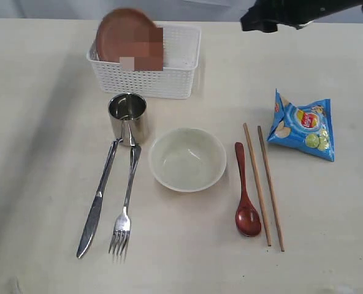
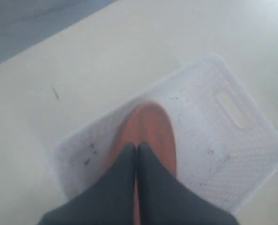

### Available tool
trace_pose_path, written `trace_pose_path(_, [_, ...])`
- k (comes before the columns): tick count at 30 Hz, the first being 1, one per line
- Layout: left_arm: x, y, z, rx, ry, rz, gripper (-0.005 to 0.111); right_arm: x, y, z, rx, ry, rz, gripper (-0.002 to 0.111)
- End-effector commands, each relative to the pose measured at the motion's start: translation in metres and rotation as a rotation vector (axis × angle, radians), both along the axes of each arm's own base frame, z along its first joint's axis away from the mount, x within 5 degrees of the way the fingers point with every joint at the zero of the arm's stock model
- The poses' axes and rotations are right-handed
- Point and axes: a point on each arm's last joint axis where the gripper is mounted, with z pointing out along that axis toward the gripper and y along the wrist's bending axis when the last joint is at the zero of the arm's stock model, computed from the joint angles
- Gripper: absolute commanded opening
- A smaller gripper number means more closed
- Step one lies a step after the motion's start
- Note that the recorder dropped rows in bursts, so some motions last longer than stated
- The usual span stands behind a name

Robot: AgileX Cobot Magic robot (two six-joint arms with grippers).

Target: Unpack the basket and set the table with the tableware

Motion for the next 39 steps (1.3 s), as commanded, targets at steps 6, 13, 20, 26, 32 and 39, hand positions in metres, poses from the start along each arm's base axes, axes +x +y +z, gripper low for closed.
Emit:
trace_pose_path(6, [-0.005,-0.002,0.01,-0.036,-0.008,-0.046,0.0,0.02,0.015,-0.032,0.094,0.057,0.147,0.061])
trace_pose_path(13, [-0.003,-0.004,-0.002,0.019,0.015,-0.056,0.008,0.017,0.016,-0.032,0.091,0.071,0.175,0.061])
trace_pose_path(20, [0.005,-0.034,-0.042,0.258,0.029,-0.111,0.064,0.014,0.018,-0.032,0.097,0.083,0.21,0.061])
trace_pose_path(26, [0.013,-0.053,-0.063,0.43,-0.025,-0.093,0.061,0.011,0.019,-0.033,0.089,0.104,0.25,0.061])
trace_pose_path(32, [0.015,-0.044,-0.065,0.465,-0.025,-0.048,0.061,0.011,0.019,-0.033,0.086,0.099,0.258,0.061])
trace_pose_path(39, [0.018,-0.043,-0.078,0.448,-0.004,-0.042,0.061,0.011,0.019,-0.033,0.086,0.099,0.258,0.061])
